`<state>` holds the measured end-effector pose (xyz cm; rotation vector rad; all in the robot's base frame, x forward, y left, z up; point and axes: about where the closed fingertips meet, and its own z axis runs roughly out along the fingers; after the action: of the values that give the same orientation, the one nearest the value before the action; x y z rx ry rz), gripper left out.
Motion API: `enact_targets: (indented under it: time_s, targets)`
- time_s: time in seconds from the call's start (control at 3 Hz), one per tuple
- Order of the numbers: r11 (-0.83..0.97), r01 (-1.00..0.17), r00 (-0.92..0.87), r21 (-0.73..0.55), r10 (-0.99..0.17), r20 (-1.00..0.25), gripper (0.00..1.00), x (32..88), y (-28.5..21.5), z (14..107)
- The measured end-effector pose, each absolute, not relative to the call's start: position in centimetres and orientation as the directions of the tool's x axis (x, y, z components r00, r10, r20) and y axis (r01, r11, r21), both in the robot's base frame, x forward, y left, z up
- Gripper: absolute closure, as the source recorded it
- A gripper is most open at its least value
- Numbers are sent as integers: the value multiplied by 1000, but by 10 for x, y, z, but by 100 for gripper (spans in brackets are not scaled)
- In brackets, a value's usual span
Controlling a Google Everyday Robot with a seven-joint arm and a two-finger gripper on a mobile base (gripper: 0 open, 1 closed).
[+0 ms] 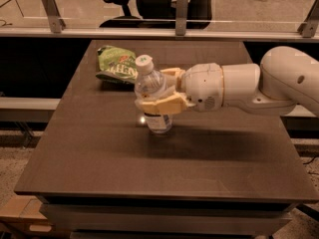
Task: Place blue plastic bottle upright
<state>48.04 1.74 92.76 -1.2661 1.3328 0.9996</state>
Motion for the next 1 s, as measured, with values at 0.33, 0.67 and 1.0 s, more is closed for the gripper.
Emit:
enact_targets:
  time_s: [0.33, 0.67, 1.0]
  targets:
    - [103, -994, 33, -47, -140, -990, 100, 477, 22, 917]
    - [98, -995, 18, -31, -127, -992, 100, 477, 25, 910]
    - [98, -995, 18, -30, -127, -992, 100, 478, 25, 914]
